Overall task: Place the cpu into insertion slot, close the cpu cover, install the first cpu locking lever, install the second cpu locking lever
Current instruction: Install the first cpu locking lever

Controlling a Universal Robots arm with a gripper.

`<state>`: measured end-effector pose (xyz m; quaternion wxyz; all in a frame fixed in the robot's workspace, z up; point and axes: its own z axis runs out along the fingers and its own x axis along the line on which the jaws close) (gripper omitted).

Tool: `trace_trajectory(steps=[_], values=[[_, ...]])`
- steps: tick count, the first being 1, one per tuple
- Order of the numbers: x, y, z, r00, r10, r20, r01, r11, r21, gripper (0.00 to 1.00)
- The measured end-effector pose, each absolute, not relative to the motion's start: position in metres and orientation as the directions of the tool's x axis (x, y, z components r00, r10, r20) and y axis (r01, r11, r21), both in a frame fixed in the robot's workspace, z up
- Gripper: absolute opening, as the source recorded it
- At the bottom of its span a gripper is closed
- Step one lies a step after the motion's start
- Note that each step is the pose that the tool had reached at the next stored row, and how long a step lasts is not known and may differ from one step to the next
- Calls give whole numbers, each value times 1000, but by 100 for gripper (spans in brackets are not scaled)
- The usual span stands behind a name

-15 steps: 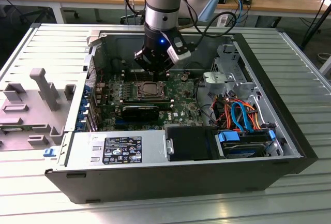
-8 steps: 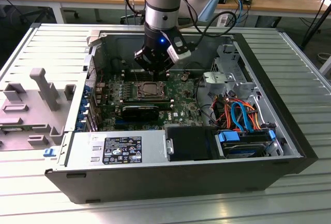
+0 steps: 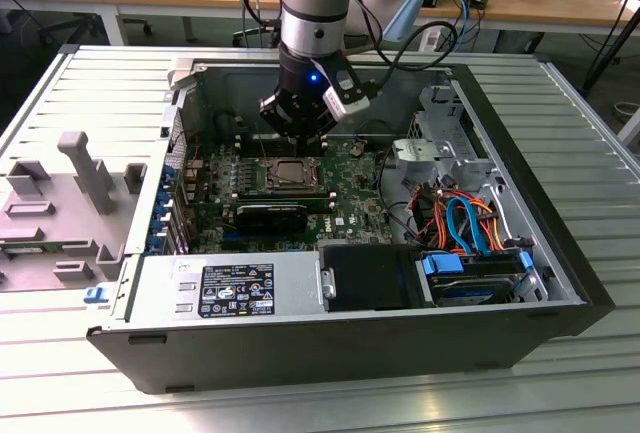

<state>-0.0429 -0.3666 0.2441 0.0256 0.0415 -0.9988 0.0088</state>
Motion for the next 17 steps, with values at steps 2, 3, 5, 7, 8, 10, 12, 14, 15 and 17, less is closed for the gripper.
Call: trace_trajectory(steps=[2,3,5,7,8,10,12,14,15,17], values=[[-43,-367,245,-995,-82,52,-83,996,-16,11],[-43,-367,245,-995,-82,52,-83,996,-16,11],[-43,-367,246,-995,-82,52,-83,996,-15,11],[-43,-367,246,-995,-82,52,-83,996,-15,11],[-43,-367,247,-995,-83,52,-83,996,-15,11],[-43,-367,247,-995,-82,52,-83,996,-16,11],[-43,-367,248,-995,-82,52,-83,996,-15,11],[-43,-367,248,-995,-82,52,-83,996,-15,11],[-43,-367,248,-995,-82,52,-83,996,-16,11],[-43,-367,248,-995,-83,52,-84,996,-15,11]])
